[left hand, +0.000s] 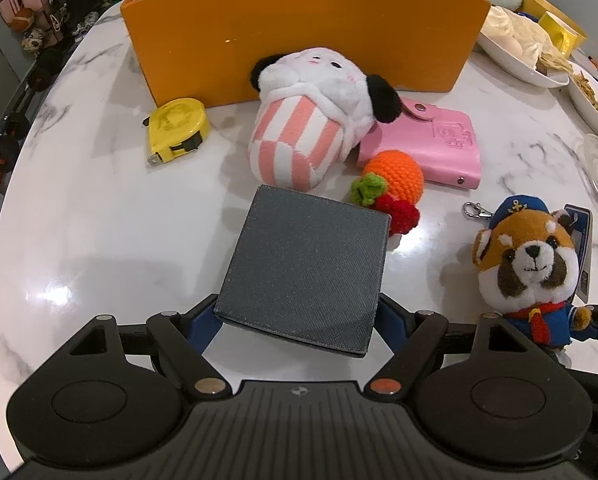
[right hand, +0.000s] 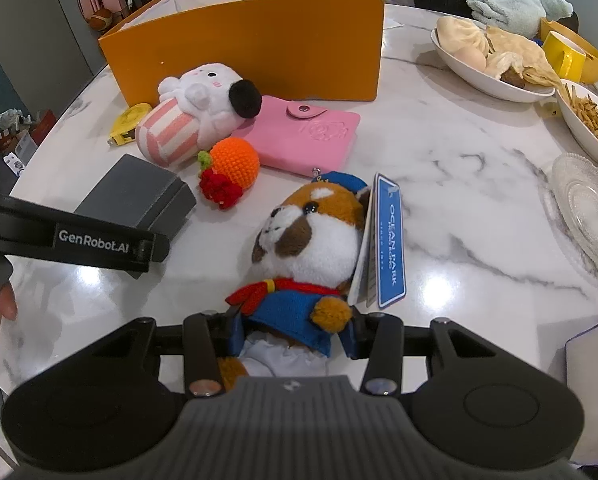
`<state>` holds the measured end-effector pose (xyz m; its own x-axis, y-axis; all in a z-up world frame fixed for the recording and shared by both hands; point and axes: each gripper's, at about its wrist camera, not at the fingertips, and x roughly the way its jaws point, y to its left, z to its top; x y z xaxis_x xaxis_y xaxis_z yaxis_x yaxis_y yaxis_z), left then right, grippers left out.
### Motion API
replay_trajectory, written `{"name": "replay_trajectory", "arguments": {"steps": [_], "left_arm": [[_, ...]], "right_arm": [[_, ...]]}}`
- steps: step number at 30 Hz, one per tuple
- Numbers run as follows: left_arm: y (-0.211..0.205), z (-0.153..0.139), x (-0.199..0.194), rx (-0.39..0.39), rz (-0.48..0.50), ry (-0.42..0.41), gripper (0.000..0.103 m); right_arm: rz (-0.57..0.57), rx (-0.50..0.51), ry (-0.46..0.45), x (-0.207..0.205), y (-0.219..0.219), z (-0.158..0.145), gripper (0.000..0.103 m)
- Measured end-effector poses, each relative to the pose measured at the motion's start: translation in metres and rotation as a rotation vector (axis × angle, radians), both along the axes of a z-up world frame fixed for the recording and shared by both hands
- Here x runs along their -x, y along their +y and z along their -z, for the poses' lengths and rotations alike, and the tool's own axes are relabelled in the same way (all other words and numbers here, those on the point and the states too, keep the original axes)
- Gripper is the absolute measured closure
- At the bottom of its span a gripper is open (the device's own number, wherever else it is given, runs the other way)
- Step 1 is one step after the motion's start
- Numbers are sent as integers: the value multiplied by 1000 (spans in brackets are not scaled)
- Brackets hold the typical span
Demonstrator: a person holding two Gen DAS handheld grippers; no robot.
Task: Organize objects
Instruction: 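Lift the notebook with the left gripper while the right gripper holds the keychain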
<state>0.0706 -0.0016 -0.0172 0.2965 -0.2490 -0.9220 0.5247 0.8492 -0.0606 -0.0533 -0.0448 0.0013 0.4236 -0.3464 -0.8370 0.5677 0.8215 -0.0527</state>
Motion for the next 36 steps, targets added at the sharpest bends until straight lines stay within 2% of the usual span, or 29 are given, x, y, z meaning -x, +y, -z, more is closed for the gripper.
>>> {"name": "replay_trajectory", "arguments": {"steps": [22,28,36], "left_arm": [[-2,1,5,-14,30,-3,9],[-3,1,6,-15,34,-2,9],[-2,3,6,-14,34,0,9]], "right_arm": [[0,-4,-4,7,-1,-1,56],[-1,-3,-3,7,-1,-1,62],[-10,11,14,6,-2,2,62]]}}
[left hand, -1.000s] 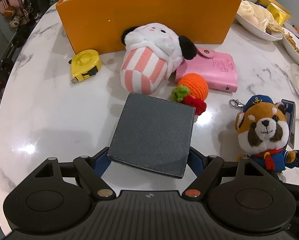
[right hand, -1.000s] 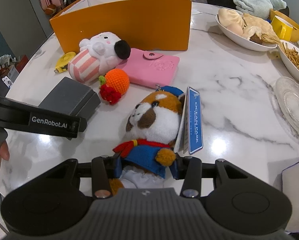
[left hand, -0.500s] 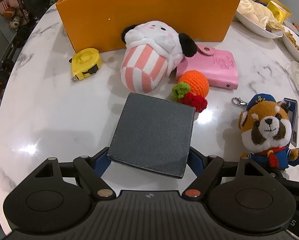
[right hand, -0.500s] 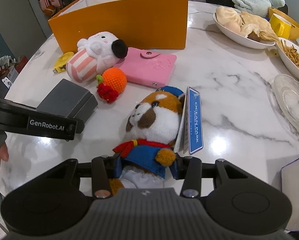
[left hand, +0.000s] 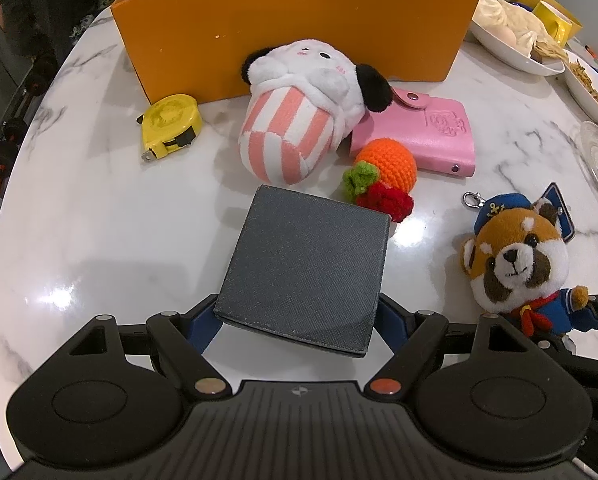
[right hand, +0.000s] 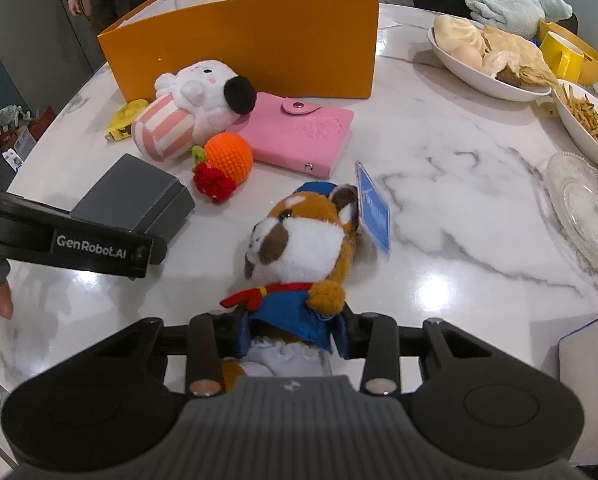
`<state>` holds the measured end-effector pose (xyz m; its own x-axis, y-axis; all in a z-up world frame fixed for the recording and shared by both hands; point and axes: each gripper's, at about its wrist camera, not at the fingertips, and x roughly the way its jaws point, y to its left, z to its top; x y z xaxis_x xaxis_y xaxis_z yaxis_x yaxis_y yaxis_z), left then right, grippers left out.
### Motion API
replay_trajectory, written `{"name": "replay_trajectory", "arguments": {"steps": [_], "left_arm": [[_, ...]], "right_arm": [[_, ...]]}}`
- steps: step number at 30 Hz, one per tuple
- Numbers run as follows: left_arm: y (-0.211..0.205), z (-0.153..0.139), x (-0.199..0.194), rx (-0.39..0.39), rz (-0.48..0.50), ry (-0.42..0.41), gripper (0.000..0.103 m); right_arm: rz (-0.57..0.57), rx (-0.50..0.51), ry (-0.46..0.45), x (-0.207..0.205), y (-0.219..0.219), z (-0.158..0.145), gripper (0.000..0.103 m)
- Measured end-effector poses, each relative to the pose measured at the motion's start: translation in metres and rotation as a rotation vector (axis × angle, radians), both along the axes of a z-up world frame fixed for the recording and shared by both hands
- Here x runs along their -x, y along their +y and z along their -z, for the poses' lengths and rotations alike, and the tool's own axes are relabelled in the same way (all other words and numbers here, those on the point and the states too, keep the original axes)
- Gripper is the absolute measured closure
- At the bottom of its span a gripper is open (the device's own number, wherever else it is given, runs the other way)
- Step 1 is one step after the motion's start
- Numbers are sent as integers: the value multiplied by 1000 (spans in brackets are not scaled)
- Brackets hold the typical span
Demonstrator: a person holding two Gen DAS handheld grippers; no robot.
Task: Organize objects
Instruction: 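Lift the notebook with the left gripper while the right gripper holds the keychain, then carry the notebook and keychain over the orange box with both tools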
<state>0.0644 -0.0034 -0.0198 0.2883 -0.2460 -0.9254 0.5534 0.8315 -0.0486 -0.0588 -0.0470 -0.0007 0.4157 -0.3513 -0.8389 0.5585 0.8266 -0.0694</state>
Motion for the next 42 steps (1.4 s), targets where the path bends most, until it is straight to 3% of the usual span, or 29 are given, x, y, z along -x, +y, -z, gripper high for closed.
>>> {"name": "replay_trajectory", "arguments": {"steps": [13,23,42], "left_arm": [[2,2,-3,-2,0,6,9],[3,3,-2,-6,1,6,9],[-1,-16,-7,-12,16,-25,9]], "right_arm": [[32,-23,-1,-5,-9,6,54],[20,-31,-22,-3,-10,7,63],[-24,-28,-51,-2,-10,-22,63]]}}
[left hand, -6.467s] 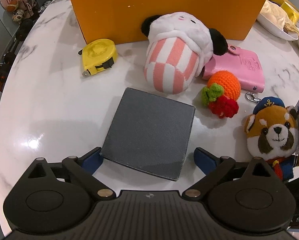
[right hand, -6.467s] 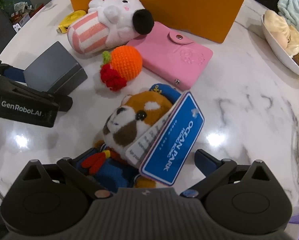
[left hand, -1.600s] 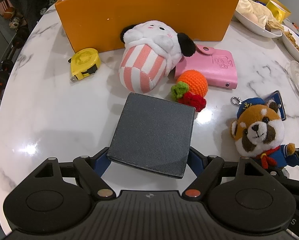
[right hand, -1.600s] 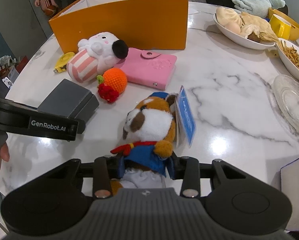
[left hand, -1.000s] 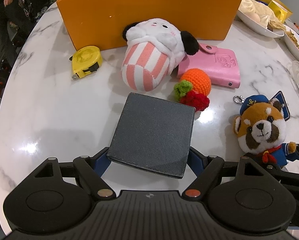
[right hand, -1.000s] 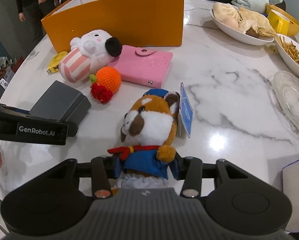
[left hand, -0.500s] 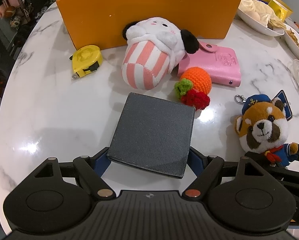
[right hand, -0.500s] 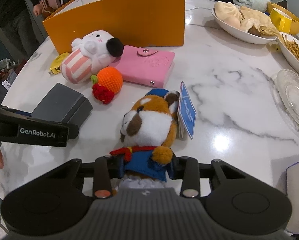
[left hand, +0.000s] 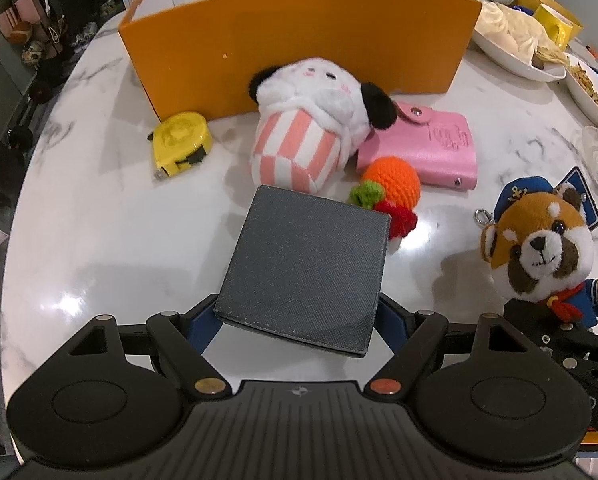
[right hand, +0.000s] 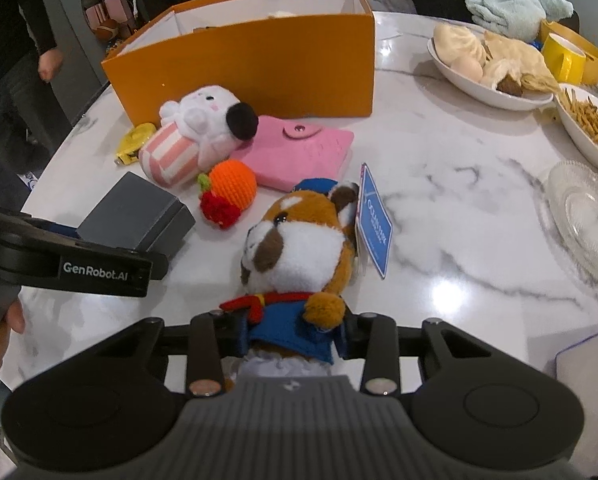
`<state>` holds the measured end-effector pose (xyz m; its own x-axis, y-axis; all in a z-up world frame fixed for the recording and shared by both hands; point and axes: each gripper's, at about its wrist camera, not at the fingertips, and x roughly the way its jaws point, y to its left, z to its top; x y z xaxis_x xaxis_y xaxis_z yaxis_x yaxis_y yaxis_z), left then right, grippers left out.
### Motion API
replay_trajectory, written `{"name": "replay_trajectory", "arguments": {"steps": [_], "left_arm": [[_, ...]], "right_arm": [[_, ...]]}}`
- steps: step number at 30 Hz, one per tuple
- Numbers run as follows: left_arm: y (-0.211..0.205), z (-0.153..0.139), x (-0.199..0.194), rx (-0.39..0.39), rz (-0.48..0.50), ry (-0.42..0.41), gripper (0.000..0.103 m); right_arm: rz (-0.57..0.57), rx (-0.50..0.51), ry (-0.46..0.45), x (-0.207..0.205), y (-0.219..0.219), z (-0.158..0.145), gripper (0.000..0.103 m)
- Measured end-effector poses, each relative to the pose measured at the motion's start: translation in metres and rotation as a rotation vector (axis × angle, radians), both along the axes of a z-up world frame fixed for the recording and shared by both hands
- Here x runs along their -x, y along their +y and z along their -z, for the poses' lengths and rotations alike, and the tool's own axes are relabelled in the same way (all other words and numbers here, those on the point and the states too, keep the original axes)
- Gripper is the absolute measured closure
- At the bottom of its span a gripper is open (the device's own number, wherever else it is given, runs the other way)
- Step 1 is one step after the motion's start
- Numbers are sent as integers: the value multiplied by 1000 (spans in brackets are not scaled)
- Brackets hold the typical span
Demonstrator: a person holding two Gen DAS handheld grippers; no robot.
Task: Organize objects
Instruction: 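Carry the notebook and keychain over the orange box with both tools, then lower both tools into the box and open both grippers to release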
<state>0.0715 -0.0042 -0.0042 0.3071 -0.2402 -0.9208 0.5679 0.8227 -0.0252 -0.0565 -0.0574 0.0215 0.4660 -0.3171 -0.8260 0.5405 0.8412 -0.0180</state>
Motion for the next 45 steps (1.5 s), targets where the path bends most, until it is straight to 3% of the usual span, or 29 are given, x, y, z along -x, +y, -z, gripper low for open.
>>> {"name": "replay_trajectory", "arguments": {"steps": [7,18,25,30,36,45], "left_arm": [[-2,-28,-20,34,5,17,10],[-9,-110,-69,119,-15,-104,11],[-33,-134,-123,146,-71,-163,11],[-56,-128,-165,127,-99,-157,11],[-72,-97,-201,98,-132,-97,11],[-86,-56,-209,33,-105,-41,11]], "right_arm": [[-29,20,-22,-16,-8,-29,63],[-73,131,-127,-66,-31,-106,63],[-80,146,-179,-118,-59,-137,63],[-83,129,-183,-161,-87,-141,63],[-55,101,-150,-203,-129,-122,63],[-66,58,-75,-240,-159,-77,63]]}}
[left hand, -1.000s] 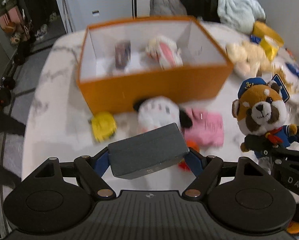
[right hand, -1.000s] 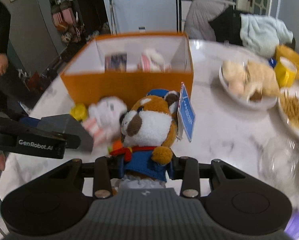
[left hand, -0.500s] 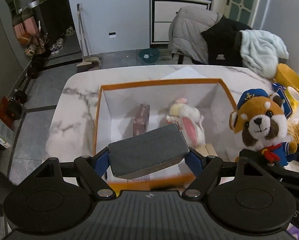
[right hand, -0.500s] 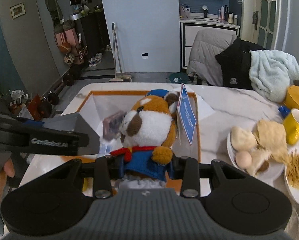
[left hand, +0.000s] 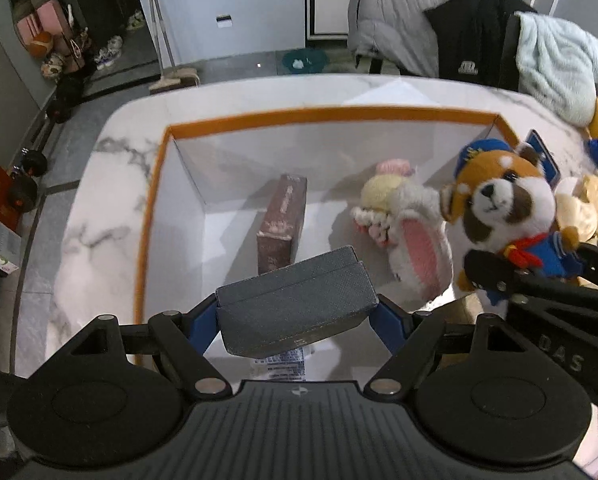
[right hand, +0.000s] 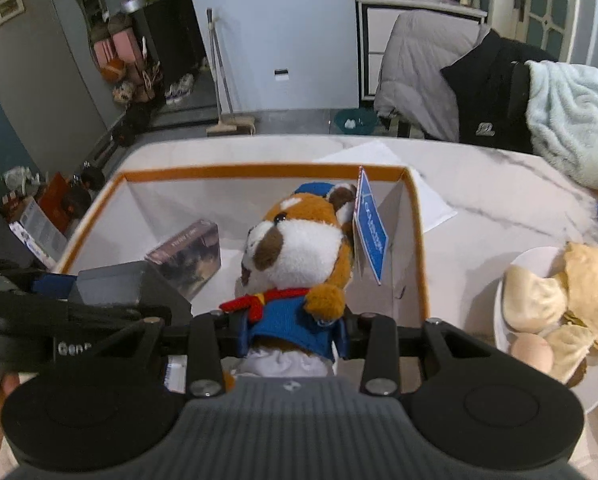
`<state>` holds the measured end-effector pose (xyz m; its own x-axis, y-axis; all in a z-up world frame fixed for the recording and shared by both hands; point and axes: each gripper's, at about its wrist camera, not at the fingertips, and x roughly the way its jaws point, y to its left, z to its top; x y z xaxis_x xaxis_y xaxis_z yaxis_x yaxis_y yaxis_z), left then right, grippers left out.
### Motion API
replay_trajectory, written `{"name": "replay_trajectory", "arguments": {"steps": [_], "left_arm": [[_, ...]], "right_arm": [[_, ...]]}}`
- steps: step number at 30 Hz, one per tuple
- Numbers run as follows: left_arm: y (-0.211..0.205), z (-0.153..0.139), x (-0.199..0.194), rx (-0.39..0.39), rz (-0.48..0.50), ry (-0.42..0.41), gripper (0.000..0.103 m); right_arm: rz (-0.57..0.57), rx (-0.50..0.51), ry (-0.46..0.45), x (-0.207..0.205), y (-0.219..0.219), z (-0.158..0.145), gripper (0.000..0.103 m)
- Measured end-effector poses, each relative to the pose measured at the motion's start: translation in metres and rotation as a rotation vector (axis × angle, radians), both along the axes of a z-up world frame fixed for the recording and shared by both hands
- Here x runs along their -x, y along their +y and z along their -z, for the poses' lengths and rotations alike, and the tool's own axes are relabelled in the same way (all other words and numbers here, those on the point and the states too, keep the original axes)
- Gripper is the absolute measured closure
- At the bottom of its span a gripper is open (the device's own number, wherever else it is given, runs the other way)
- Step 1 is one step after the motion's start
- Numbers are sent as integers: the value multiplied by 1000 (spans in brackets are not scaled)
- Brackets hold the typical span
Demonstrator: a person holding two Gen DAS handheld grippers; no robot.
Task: Organize objects
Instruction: 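Lower both tools into the box and open both grippers to release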
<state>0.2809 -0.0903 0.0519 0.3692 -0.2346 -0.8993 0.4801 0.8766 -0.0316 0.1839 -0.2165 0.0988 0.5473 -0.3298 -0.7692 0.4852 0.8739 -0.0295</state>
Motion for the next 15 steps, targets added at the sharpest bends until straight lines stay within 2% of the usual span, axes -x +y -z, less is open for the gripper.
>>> {"name": "replay_trajectory", "arguments": {"steps": [6,15], "left_arm": [[-4,17,-7,-24,-3,31,11],[-9,18,-2,-36,0,3,11]], "right_arm": [[11,-9,57,-13,-7,24,63],[23,-41,99,-18,-17,41,63]]}}
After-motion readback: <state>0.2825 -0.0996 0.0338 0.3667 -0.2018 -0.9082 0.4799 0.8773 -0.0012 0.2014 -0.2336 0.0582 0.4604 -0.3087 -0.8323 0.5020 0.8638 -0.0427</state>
